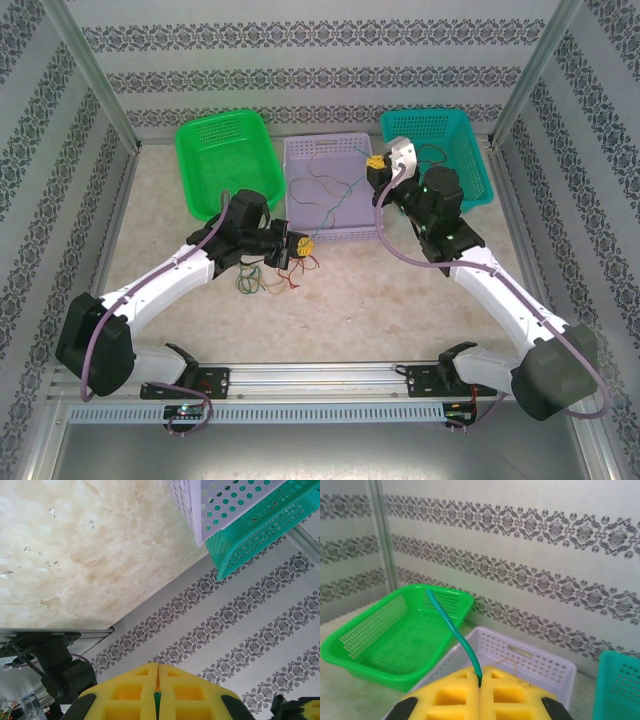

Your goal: Untangle the cables

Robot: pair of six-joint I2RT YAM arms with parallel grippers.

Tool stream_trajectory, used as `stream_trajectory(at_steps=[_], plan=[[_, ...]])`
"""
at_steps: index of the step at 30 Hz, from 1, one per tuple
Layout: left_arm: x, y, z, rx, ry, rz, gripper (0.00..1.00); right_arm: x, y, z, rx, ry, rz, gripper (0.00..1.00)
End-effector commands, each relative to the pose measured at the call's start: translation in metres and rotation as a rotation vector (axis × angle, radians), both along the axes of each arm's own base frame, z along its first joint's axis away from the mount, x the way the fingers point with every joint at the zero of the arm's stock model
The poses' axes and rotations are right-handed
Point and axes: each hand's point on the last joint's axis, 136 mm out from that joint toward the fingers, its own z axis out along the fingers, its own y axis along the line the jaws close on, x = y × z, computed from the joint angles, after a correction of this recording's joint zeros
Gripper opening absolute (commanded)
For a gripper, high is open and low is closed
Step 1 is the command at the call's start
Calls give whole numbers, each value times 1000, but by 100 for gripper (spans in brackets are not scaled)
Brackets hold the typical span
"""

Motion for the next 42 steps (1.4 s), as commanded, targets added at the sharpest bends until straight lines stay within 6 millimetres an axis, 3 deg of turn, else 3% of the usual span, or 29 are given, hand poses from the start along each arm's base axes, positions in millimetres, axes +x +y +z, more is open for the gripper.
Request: stream_trajectory(at_steps=[1,7,13,22,33,36,42], plan=[[-39,22,-48,144,152,-68,0,14,-42,90,235,-179,-104,0],[-32,21,-51,210,123,-122,0,24,-32,95,516,-24,-23,0],[-37,26,-65,268,136,-164,0,34,-48,103,684,5,-137,0],[-39,31,-76,307,153,-164,0,42,-55,127,955,18,-126,0],[-49,42,-88,338,194,-139,0,39,-80,150,1161,-9,-130,0],[-46,40,-87,333,185,-138,0,38,-74,155,1158,-1,-95,0],[-33,38,-76,324,147,-97,0,34,-46,146,1021,38,-48,0]])
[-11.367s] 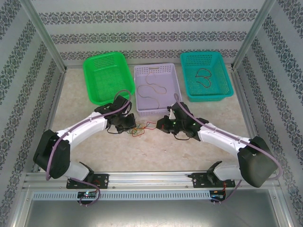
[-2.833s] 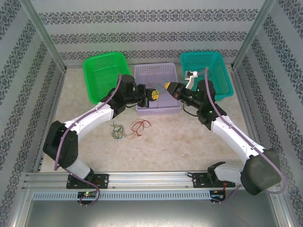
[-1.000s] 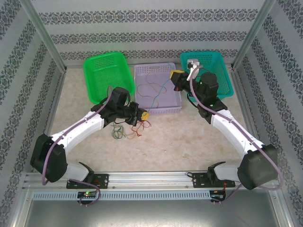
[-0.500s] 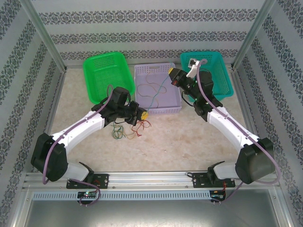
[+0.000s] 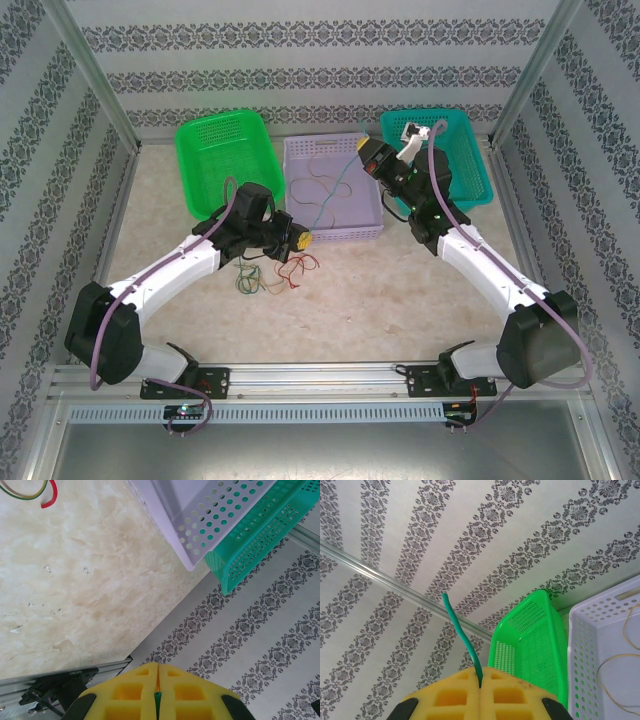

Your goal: Untangle the cables

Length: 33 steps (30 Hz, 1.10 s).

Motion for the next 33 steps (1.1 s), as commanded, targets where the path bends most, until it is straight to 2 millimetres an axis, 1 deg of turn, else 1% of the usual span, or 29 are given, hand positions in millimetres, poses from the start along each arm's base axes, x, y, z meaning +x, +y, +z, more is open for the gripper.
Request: stream_trajectory(at_steps=[1,2,3,4,7,8,9,10,12,13,14,15,16,17,18,19,21,25,28,30,33], plan=[[-50,33,-60,178,255,-7,0,-7,-50,133,80,-397,-223,0],[-43,34,-51,171,220,5,4,-9,-41,131,33,-400,-193,0],[-36,38,-42,174,187,14,10,-11,-36,130,-3,-407,-171,0],[-31,45,-31,196,149,19,19,-12,-30,125,-60,-400,-152,0],[-17,76,5,300,32,27,46,-13,-21,106,-197,-392,-121,0],[-14,88,18,344,-5,26,53,-14,-20,100,-237,-394,-116,0],[-14,101,28,391,-26,26,58,-13,-21,95,-272,-392,-112,0],[-14,116,40,445,-58,27,61,-13,-21,90,-309,-386,-107,0],[-11,144,65,565,-146,21,64,-12,-21,84,-362,-387,-99,0],[-6,155,82,618,-217,15,64,-11,-21,82,-390,-383,-96,0],[3,158,103,647,-321,-9,63,-10,-21,80,-415,-372,-91,0],[14,152,126,647,-447,-48,62,-9,-21,78,-430,-357,-83,0],[23,140,144,620,-565,-108,61,-8,-19,77,-439,-349,-70,0],[33,119,164,554,-695,-180,60,-7,-15,76,-451,-341,-45,0],[37,101,178,484,-785,-244,59,-6,-11,75,-460,-332,-25,0],[39,82,190,416,-864,-313,59,-5,-5,71,-471,-310,0,0],[40,53,199,376,-968,-442,57,-3,6,64,-462,-269,57,0],[41,16,199,407,-1109,-616,57,-1,21,44,-408,-139,153,0],[39,-5,189,426,-1175,-719,58,-4,36,31,-387,-47,230,0],[40,-14,179,451,-1175,-774,59,-7,43,26,-375,-9,268,0],[39,-21,164,483,-1168,-821,59,-9,49,21,-344,35,299,0]])
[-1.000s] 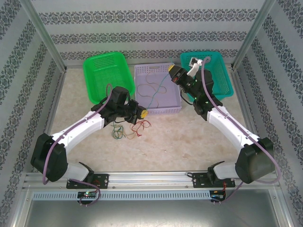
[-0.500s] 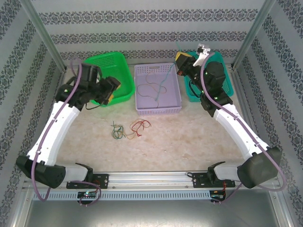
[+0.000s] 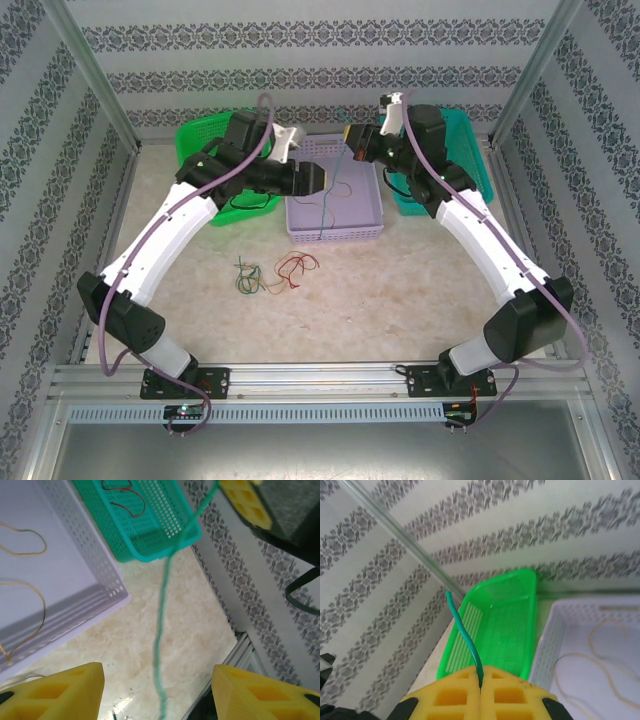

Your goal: Untangle the cables

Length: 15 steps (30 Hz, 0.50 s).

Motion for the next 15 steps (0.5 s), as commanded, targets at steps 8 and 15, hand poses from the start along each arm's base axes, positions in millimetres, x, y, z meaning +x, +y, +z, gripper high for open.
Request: stream_trajectory(at_steps=[8,15], plan=[[-1,-21,-13,108,-134,-90,52,-19,23,1,120,165,103,0],[9,-14,-24,157,-122,-16,14,-22,25,4,140,179,106,0]])
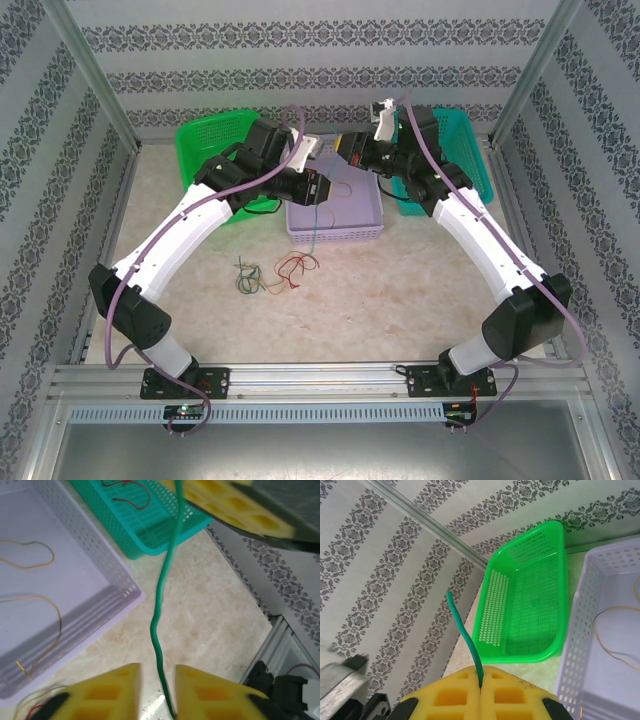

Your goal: Untangle the cables

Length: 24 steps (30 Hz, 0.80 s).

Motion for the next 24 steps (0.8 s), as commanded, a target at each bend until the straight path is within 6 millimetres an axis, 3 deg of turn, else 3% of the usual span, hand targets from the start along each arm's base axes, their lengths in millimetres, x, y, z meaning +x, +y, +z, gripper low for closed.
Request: stream_trajectory(at_steps=[1,4,8,9,11,14,17,20,24], plan=[[7,1,-4,29,-30,38,12,-4,9,15,43,1,30,0],[9,4,0,20,-31,70,0,-5,10,16,47,1,33,0],[9,9,6,-10,-42,113,0,-5,10,18,52,-3,35,0],[9,10,9,-23,-47,123,0,-5,9,19,53,-5,35,7],[9,15,10,-36,-40,145,0,-5,6,20,50,-8,21,35],[16,29,8,-37,-7,191,0,-6,-10,28,28,-67,-57,52],[31,58,5,-32,25,271,0,-10,-25,33,2,-110,-117,56],[59,108,-8,7,86,422,0,-18,-31,28,-27,-124,-125,57],[108,181,-28,52,122,638,0,-32,-24,14,-27,-98,-93,57]])
